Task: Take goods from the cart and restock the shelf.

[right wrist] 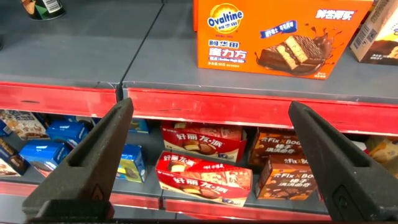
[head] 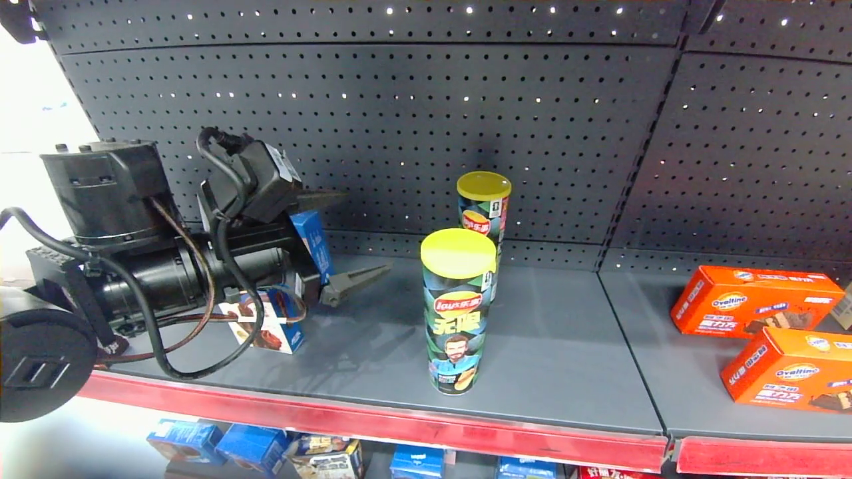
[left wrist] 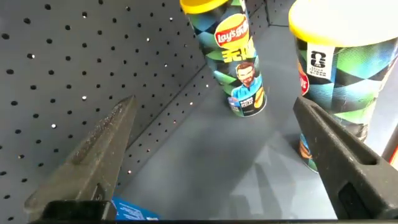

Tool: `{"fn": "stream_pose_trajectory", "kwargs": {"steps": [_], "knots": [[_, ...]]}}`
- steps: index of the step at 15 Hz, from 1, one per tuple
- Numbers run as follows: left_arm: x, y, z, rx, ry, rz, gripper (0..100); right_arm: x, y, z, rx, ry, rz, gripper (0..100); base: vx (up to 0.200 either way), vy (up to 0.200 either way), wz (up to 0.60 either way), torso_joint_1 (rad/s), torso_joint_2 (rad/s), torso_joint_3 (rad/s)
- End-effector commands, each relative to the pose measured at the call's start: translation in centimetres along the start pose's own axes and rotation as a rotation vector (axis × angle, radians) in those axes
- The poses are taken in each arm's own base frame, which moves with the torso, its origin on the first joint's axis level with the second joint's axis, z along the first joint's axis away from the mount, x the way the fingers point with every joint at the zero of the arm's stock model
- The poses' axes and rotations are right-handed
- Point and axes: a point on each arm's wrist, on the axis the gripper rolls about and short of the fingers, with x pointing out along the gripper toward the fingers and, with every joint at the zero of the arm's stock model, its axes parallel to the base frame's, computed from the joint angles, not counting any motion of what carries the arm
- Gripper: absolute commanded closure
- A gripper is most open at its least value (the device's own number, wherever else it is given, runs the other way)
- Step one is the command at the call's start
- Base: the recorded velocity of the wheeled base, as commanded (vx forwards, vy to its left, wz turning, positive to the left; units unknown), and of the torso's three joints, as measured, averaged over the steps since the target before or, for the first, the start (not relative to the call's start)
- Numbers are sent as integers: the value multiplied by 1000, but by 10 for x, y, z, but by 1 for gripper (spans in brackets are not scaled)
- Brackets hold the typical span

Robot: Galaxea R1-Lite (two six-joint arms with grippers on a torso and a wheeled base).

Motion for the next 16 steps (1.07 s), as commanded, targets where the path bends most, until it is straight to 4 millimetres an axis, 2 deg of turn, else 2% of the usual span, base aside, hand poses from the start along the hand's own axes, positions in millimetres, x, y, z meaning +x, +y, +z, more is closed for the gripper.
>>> {"fn": "stream_pose_trajectory", "kwargs": {"steps": [1, 3, 7, 9, 11, 16], "knots": [[-2, -2, -1, -2, 5, -3, 0, 0, 0, 0, 0, 1, 0, 0, 0, 0, 0, 0, 0, 0], [-6, -9, -9, -16, 25, -11, 0, 0, 0, 0, 0, 1, 0, 0, 0, 0, 0, 0, 0, 0], [-32, -27, -25, -56, 76, -8, 0, 0, 0, 0, 0, 1, 0, 0, 0, 0, 0, 0, 0, 0], [-50, -28, -26, -100, 89, 33, 0, 0, 0, 0, 0, 1, 0, 0, 0, 0, 0, 0, 0, 0], [-81, -39, -18, -184, 78, 110, 0, 0, 0, 0, 0, 1, 0, 0, 0, 0, 0, 0, 0, 0], [-129, -69, -13, -443, 90, 263, 0, 0, 0, 0, 0, 1, 0, 0, 0, 0, 0, 0, 0, 0]]}}
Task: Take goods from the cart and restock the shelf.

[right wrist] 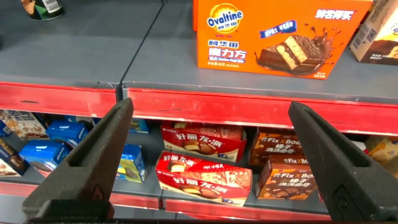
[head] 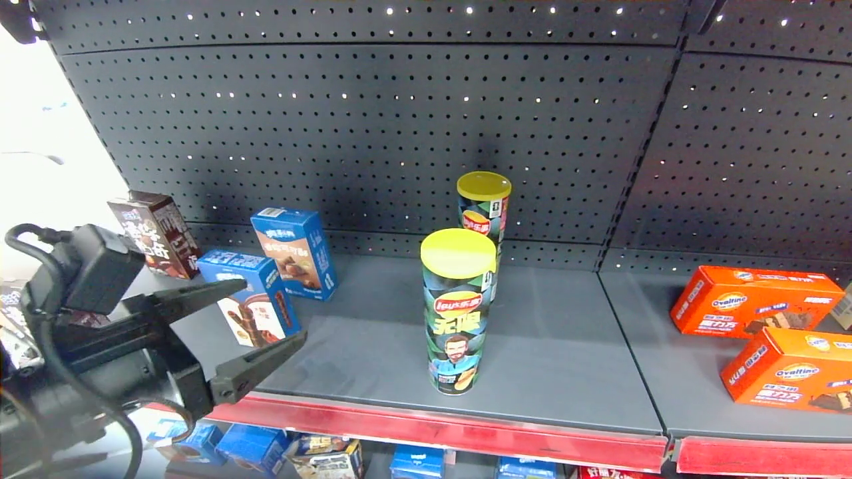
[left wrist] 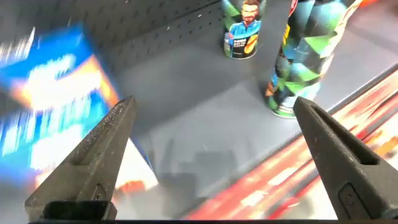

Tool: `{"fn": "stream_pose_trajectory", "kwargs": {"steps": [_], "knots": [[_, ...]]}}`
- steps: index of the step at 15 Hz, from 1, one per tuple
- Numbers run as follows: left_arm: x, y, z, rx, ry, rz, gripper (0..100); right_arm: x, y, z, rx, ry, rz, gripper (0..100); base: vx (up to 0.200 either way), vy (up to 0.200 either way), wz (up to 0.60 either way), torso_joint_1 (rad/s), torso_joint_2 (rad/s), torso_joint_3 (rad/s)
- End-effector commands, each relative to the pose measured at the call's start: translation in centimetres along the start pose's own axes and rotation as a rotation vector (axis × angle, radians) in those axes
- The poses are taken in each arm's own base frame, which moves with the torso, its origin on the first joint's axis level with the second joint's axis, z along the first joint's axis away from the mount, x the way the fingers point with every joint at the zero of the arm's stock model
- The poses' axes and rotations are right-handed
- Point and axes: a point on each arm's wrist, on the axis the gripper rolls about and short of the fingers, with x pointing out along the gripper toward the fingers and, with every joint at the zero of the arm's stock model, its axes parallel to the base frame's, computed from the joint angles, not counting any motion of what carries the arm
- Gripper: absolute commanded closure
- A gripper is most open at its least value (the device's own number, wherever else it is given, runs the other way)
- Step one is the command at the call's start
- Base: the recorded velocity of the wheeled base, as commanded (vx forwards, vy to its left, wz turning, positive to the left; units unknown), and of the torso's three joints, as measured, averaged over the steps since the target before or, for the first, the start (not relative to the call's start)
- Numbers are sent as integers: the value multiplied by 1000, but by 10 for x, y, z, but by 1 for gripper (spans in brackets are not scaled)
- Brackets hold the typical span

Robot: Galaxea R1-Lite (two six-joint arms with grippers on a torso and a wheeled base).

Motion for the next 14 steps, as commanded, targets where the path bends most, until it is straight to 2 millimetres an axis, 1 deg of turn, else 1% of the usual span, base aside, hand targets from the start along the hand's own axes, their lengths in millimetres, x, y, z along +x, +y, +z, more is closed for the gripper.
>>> {"fn": "stream_pose_trajectory", "kwargs": {"steps": [1, 4, 7, 11, 14], "knots": [[-30, -9, -4, -47, -15, 44, 0, 0, 0, 0, 0, 1, 0, 0, 0, 0, 0, 0, 0, 0], [-39, -11, -6, -46, -25, 58, 0, 0, 0, 0, 0, 1, 0, 0, 0, 0, 0, 0, 0, 0], [-42, -12, -7, -44, -27, 60, 0, 0, 0, 0, 0, 1, 0, 0, 0, 0, 0, 0, 0, 0], [-43, -13, -5, -34, -39, 55, 0, 0, 0, 0, 0, 1, 0, 0, 0, 0, 0, 0, 0, 0], [-43, -13, -7, -34, -33, 48, 0, 0, 0, 0, 0, 1, 0, 0, 0, 0, 0, 0, 0, 0]]}}
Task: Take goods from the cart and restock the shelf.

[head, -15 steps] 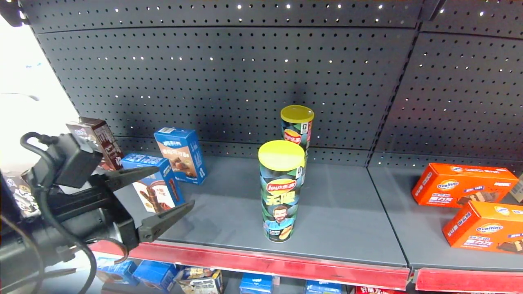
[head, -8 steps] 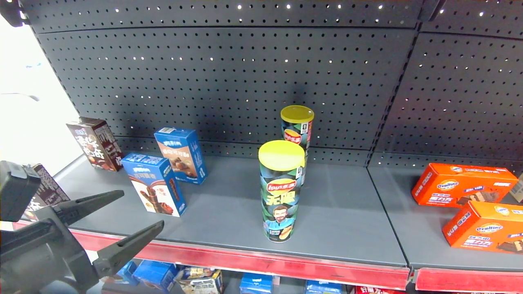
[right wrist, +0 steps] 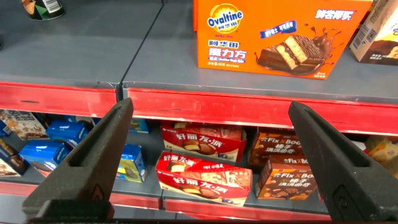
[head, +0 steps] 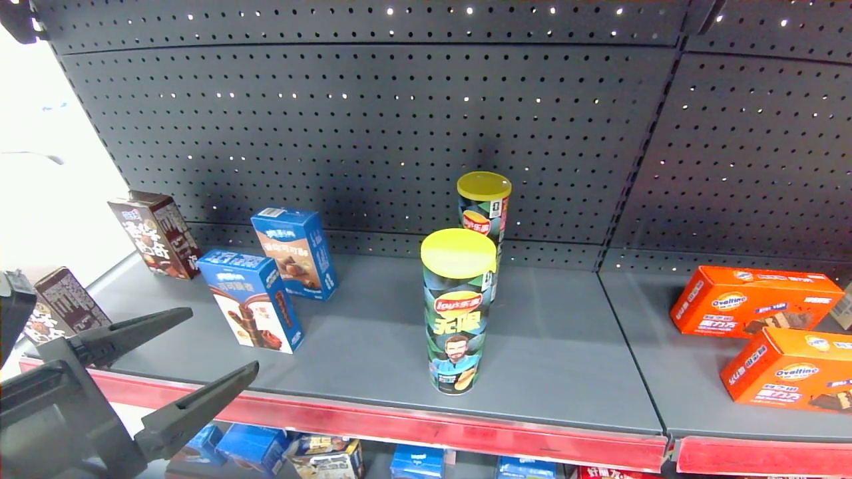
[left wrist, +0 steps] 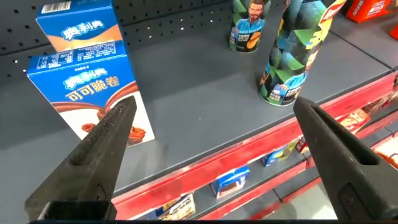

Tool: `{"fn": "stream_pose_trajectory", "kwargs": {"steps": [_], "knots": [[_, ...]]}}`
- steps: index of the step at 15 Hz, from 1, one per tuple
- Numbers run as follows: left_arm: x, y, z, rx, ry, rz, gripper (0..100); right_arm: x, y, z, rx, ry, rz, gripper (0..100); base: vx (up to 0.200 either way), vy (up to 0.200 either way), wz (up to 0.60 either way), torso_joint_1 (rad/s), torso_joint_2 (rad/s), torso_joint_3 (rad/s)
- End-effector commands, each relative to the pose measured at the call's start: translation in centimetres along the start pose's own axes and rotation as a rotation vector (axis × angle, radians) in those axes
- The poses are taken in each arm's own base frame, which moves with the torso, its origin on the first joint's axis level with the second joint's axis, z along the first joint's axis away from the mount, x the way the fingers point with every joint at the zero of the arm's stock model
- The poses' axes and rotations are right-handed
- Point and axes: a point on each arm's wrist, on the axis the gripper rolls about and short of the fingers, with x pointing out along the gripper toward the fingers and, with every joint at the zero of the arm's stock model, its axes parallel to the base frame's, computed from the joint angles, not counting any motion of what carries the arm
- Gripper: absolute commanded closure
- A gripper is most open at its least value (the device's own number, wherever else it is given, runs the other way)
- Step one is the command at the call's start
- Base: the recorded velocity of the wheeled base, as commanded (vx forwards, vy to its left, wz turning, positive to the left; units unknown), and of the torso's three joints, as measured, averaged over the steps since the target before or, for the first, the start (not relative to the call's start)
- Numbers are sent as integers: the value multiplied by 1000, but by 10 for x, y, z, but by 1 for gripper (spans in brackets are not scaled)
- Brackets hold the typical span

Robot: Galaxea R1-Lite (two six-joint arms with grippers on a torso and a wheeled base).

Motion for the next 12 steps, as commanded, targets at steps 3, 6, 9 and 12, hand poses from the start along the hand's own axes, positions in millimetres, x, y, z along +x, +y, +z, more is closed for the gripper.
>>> {"fn": "stream_pose_trajectory", "kwargs": {"steps": [3, 6, 9, 12], "knots": [[-2, -1, -5, -2, 13, -1, 0, 0, 0, 0, 0, 1, 0, 0, 0, 0, 0, 0, 0, 0], [-7, -2, -4, 23, -5, 12, 0, 0, 0, 0, 0, 1, 0, 0, 0, 0, 0, 0, 0, 0], [-20, -7, -11, 33, -22, 27, 0, 0, 0, 0, 0, 1, 0, 0, 0, 0, 0, 0, 0, 0], [-35, -11, -25, 32, -26, 89, 0, 0, 0, 0, 0, 1, 0, 0, 0, 0, 0, 0, 0, 0]]}}
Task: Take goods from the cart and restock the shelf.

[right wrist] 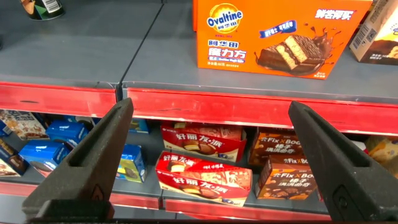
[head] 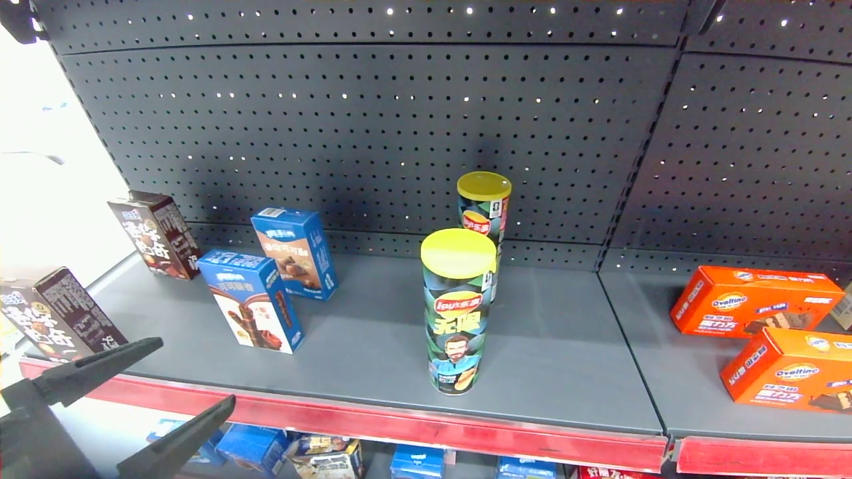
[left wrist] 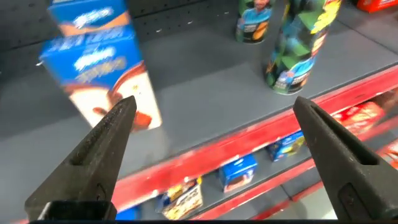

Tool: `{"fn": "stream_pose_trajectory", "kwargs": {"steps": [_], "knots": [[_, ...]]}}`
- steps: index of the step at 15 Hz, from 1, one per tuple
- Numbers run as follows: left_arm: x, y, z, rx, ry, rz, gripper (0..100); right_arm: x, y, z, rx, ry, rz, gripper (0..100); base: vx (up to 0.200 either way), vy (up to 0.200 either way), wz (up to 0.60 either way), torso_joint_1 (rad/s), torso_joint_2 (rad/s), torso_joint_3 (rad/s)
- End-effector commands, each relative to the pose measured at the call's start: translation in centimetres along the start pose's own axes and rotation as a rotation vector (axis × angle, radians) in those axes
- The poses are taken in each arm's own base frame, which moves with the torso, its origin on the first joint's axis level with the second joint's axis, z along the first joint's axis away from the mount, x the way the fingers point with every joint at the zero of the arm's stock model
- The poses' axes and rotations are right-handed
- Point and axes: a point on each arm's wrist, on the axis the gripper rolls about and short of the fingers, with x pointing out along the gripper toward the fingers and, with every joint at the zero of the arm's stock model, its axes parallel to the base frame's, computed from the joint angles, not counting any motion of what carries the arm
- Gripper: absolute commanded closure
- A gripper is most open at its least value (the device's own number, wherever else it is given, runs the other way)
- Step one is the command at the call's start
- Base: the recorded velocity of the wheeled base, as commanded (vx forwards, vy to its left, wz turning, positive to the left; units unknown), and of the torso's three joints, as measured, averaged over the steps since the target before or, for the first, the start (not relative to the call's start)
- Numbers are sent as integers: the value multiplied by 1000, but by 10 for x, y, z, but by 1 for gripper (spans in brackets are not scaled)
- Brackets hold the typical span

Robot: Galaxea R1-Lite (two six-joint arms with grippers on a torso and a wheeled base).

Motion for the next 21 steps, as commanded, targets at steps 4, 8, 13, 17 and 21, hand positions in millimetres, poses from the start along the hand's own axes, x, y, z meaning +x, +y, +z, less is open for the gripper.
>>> {"fn": "stream_pose_trajectory", "kwargs": {"steps": [4, 8, 13, 17, 21], "knots": [[-58, -13, -55, -4, 0, 267, 0, 0, 0, 0, 0, 2, 0, 0, 0, 0, 0, 0, 0, 0], [-107, -26, -99, 1, -3, 407, 0, 0, 0, 0, 0, 2, 0, 0, 0, 0, 0, 0, 0, 0], [-104, -29, -103, -28, 39, 243, 0, 0, 0, 0, 0, 2, 0, 0, 0, 0, 0, 0, 0, 0], [-103, -29, -103, -29, 10, 202, 0, 0, 0, 0, 1, 2, 0, 0, 0, 0, 0, 0, 0, 0], [-103, -29, -103, -29, 10, 202, 0, 0, 0, 0, 0, 2, 0, 0, 0, 0, 0, 0, 0, 0]]}}
